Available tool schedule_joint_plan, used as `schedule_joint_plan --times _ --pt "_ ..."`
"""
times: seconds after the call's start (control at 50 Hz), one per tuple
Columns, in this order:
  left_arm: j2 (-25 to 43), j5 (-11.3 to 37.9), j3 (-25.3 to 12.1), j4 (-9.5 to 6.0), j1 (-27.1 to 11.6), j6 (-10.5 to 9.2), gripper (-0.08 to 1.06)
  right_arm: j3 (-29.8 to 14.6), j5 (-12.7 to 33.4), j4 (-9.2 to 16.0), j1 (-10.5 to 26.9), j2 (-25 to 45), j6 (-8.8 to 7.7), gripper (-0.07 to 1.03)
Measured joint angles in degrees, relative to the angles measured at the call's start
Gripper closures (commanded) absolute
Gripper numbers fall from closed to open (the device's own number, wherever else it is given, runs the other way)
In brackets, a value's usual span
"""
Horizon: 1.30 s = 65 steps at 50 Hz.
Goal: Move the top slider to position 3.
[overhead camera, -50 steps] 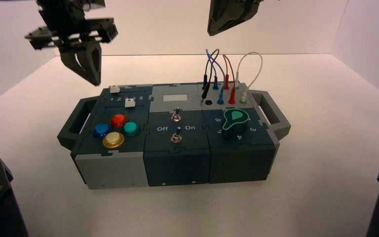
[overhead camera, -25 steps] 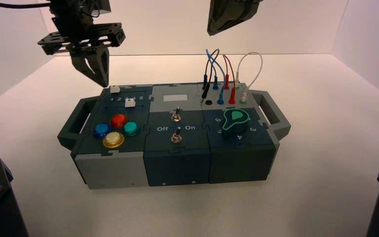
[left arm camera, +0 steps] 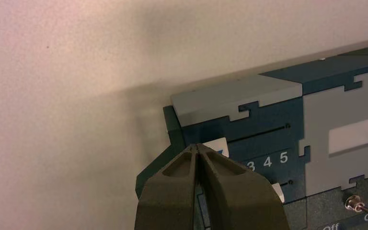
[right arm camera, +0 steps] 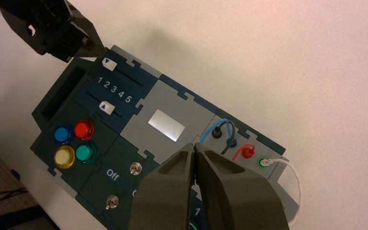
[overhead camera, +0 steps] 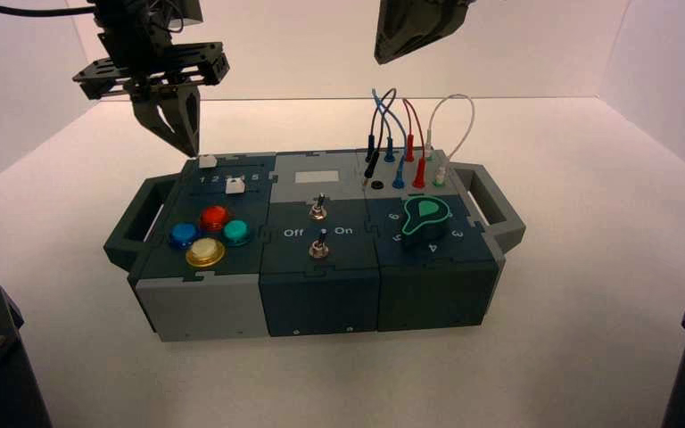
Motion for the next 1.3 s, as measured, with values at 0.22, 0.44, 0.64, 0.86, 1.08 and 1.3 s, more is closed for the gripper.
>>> schedule_joint_plan --times 0.22,0.44,0.64,0.86,1.08,1.3 --pt "1.49 -0.09 -0.26 0.00 -0.09 -0.09 1.01 0.00 0.00 0.00 0.00 0.00 0.00 0.98" --pt "1.85 -0.09 -0.35 0.00 -0.44 0.00 1.01 0.09 0.00 0.00 0.09 0.00 0.00 0.98" --pt "2.11 -0.09 -0.97 0.09 -1.14 0.00 1.01 0.00 0.00 -0.09 0.00 -0.09 0.00 0.98" --pt "2.72 -0.09 -1.49 0.00 -2.11 0.00 1.01 0.00 0.00 -0.09 0.00 0.00 0.00 0.98" --pt "3.52 0.00 -2.11 0.09 -3.25 -0.09 1.01 0.00 0.00 -0.09 0.09 0.00 0.00 0.98" --pt "3.87 0.00 -2.64 0.00 -4.22 -0.09 1.01 0.00 0.00 -0.09 0.00 -0.09 0.00 0.98"
